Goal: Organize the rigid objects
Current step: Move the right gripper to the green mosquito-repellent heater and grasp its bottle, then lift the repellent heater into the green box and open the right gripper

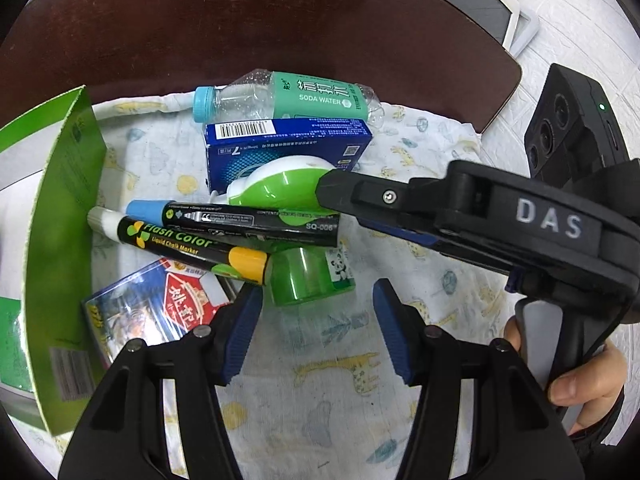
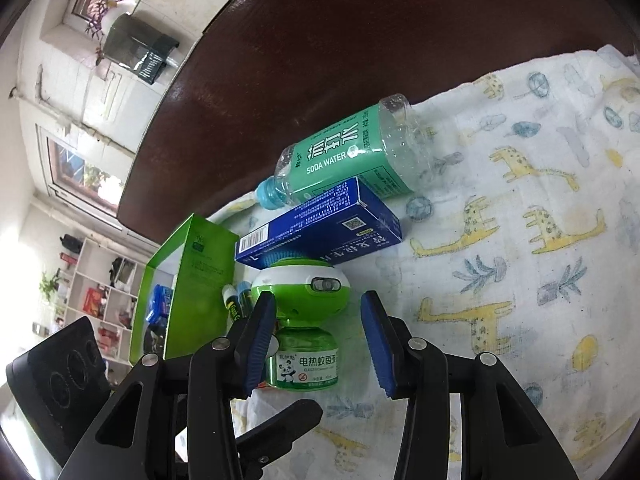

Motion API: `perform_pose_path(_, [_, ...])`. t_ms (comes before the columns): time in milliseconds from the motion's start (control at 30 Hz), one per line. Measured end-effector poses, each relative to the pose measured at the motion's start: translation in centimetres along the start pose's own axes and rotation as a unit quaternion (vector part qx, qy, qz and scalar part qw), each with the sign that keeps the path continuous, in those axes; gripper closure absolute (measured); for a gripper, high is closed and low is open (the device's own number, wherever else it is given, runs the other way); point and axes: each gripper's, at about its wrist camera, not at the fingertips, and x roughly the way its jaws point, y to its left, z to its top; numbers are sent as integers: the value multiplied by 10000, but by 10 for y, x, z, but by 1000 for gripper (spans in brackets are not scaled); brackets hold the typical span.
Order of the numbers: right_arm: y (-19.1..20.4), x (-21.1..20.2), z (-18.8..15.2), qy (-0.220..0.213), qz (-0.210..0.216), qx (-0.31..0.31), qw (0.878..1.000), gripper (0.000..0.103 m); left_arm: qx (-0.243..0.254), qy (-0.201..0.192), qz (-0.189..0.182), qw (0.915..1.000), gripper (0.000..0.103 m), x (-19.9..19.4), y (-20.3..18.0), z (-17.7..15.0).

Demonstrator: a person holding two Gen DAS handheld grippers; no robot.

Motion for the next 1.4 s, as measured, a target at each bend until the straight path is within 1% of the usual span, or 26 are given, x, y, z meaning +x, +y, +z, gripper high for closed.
perform_pose_path(67, [-3, 5, 2, 47, 123, 93, 9999, 50, -67, 38, -26, 10000, 48, 5, 3, 3])
perform_pose_path(133, [-4, 9, 4, 66, 175, 118, 9998, 47, -122, 65, -77, 9999, 48, 10, 5, 5])
perform_pose_path(200, [-3, 12, 6, 68, 205, 135, 9997, 46, -162, 57, -152, 9997, 49, 13, 7, 7])
perform_pose_path(267, [-3, 14, 9, 66, 222, 150, 9996, 46, -178, 60, -182, 9997, 52, 16, 8, 9])
perform_pose_path(300, [-2, 17, 11, 78, 240, 164, 9995, 46, -198, 85, -228, 9995, 53, 18, 9, 10])
perform_pose_path(333, [-2, 19, 11, 108, 273, 193, 9994, 46, -237, 127, -288, 9992, 53, 20, 11, 11])
perform_pose_path(400, [-3, 27, 12, 256, 327, 295, 9987, 41, -274, 130, -388, 9988, 53, 21, 12, 12])
perform_pose_path(467, [-5, 37, 11, 419, 395, 404, 9975, 38, -266, 123, -410, 9987, 55, 22, 13, 13])
perform_pose_path(567, [-12, 47, 11, 457, 608, 615, 9952, 38, -234, 50, -403, 9989, 55, 23, 15, 15])
perform_pose_path(600, [-13, 49, 12, 431, 644, 610, 9951, 38, -241, 36, -407, 9989, 55, 23, 16, 15])
perform_pose_path(667, [-8, 50, 11, 372, 618, 391, 9966, 37, -229, 19, -429, 9988, 55, 23, 16, 16])
perform_pose_path(733, [-6, 49, 9, 284, 568, 306, 9975, 37, -206, -6, -458, 9987, 55, 23, 15, 16])
perform_pose_path(833, [-5, 46, 6, 226, 546, 302, 9978, 37, -141, -73, -461, 9988, 55, 19, 11, 15])
perform_pose_path(1067, [-4, 24, 5, -22, 624, 355, 9974, 37, 100, -273, -508, 9983, 55, 1, -8, 16])
perform_pose_path(1400, [16, -12, 0, -374, 711, 167, 9966, 37, 324, -630, -521, 9961, 55, -37, -30, 8])
